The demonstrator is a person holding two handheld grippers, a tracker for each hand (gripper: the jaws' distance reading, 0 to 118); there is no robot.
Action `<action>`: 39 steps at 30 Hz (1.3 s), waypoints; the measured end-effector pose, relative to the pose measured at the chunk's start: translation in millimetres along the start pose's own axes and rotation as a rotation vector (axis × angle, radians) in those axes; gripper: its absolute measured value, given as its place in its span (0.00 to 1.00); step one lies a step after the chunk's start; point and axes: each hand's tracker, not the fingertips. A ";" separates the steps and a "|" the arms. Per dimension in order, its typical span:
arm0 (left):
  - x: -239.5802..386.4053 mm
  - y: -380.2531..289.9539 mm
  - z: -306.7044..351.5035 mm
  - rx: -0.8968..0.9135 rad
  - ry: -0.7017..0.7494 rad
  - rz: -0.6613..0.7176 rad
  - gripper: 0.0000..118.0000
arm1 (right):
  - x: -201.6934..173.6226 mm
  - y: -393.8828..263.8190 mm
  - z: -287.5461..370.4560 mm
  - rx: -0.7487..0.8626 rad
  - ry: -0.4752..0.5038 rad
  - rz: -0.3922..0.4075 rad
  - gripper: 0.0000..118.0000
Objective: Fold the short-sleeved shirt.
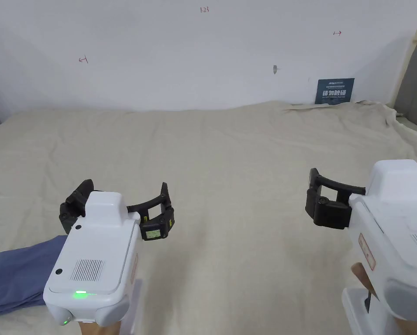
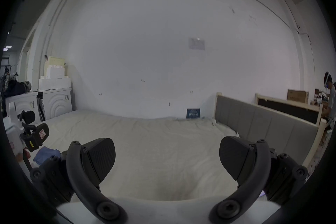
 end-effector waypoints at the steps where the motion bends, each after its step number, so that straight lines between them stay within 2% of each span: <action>1: -0.3 0.2 0.0 0.001 0.001 0.001 1.00 | 0.0 1.3 -2.5 -0.044 -0.012 -0.024 0.96; 7: -3.7 2.5 0.4 0.000 0.001 0.013 1.00 | 6.6 9.2 -12.4 -0.305 -0.085 -0.227 0.96; 9: -5.0 2.7 0.4 0.003 0.003 0.016 1.00 | 11.8 11.7 -16.2 -0.374 -0.081 -0.289 0.96; 13: -5.7 3.1 0.4 0.003 0.004 0.022 1.00 | 12.8 14.3 -16.7 -0.382 -0.105 -0.319 0.96; 21: -6.8 4.6 0.2 0.010 0.007 0.020 1.00 | 7.8 18.6 -11.1 -0.311 -0.111 -0.276 0.96; 23: -7.0 5.2 0.3 0.011 0.007 0.022 1.00 | 3.5 18.5 -10.7 -0.291 -0.141 -0.221 0.96; 27: -7.4 5.5 0.4 0.013 0.007 0.022 1.00 | 2.1 17.0 -12.8 -0.290 -0.140 -0.195 0.96; 30: -7.3 5.9 1.1 0.015 0.004 0.024 1.00 | -1.1 12.7 -11.1 -0.192 -0.145 -0.147 0.96; 35: -6.9 6.3 1.7 0.019 0.006 0.022 1.00 | 6.5 -4.5 -8.2 0.035 -0.042 -0.060 0.96; 37: -7.0 6.7 2.0 0.020 0.007 0.022 1.00 | 3.2 -6.7 -6.3 0.072 -0.044 -0.004 0.96; 39: -6.9 6.9 2.1 0.023 0.010 0.025 1.00 | 0.1 -10.0 -5.4 0.096 -0.064 0.017 0.96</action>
